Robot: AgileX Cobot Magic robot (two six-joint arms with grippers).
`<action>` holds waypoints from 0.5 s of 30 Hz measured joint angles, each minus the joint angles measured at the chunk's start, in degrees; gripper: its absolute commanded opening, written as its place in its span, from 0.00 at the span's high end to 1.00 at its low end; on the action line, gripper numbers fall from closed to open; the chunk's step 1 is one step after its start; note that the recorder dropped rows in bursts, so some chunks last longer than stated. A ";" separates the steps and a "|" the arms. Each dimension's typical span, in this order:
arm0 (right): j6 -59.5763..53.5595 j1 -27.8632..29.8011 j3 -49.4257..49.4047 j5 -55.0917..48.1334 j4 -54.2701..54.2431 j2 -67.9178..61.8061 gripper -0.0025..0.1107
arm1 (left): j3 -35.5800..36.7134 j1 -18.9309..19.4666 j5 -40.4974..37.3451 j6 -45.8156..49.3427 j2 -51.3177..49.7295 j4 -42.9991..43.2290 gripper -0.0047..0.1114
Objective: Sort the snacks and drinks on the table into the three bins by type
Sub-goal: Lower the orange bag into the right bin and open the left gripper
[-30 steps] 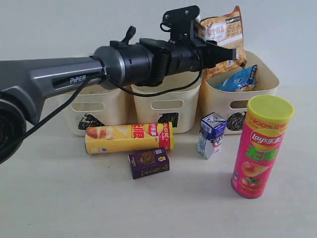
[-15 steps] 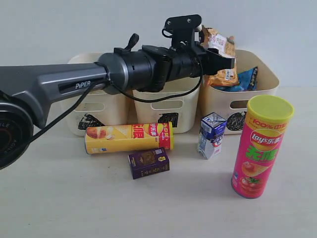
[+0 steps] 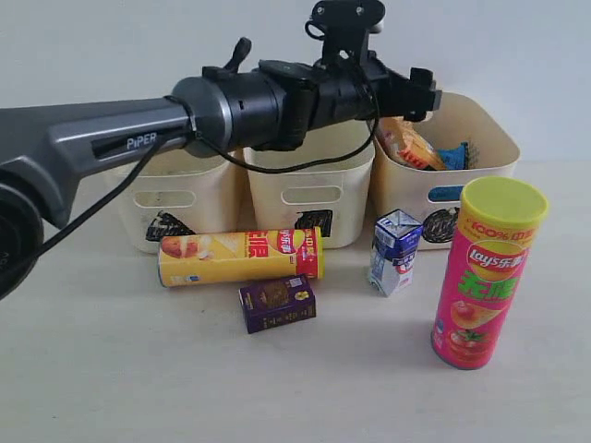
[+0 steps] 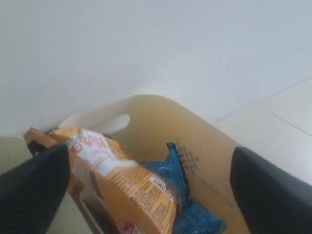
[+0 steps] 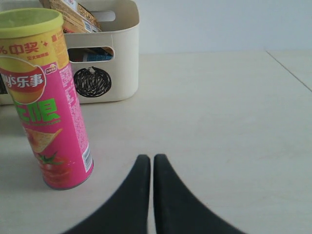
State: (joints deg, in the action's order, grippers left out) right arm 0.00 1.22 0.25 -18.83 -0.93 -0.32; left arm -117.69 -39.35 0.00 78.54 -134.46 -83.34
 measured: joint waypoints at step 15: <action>0.00 0.00 0.00 0.00 0.00 0.00 0.98 | 4.93 0.00 -5.87 0.77 8.19 7.03 0.92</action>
State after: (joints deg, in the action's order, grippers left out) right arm 0.00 1.22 0.25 -18.83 -0.93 -0.32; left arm -112.76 -39.35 -5.87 79.31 -126.27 -76.30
